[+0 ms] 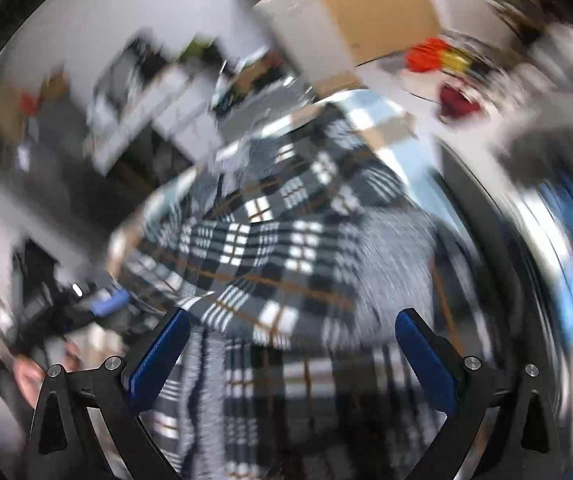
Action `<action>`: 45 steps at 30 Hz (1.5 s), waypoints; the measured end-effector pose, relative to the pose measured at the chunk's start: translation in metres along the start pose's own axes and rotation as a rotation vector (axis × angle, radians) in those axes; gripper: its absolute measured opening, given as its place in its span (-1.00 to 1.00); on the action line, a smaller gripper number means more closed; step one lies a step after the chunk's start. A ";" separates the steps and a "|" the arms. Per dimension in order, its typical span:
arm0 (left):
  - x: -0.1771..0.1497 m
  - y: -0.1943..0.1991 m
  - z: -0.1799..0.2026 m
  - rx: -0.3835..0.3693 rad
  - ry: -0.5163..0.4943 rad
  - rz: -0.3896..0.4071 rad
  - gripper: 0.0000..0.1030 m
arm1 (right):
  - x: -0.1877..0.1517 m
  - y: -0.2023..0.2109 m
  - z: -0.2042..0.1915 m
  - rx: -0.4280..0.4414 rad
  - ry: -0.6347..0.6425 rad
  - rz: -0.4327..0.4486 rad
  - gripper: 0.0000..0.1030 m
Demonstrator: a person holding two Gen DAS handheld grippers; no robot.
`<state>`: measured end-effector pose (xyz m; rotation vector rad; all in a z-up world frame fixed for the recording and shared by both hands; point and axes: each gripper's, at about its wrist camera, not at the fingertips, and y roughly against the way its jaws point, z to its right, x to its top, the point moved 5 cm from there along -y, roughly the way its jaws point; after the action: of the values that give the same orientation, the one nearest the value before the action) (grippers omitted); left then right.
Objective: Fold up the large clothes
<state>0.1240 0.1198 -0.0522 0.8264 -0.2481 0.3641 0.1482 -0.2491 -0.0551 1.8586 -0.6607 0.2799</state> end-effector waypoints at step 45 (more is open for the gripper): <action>0.023 0.023 0.017 -0.388 0.006 -0.013 0.40 | 0.063 -0.110 -0.018 -0.114 0.367 -0.173 0.69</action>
<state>0.1340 0.1266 -0.0176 0.4452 -0.2965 0.2936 0.2638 -0.2234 -0.1041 1.6843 -0.2574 0.4470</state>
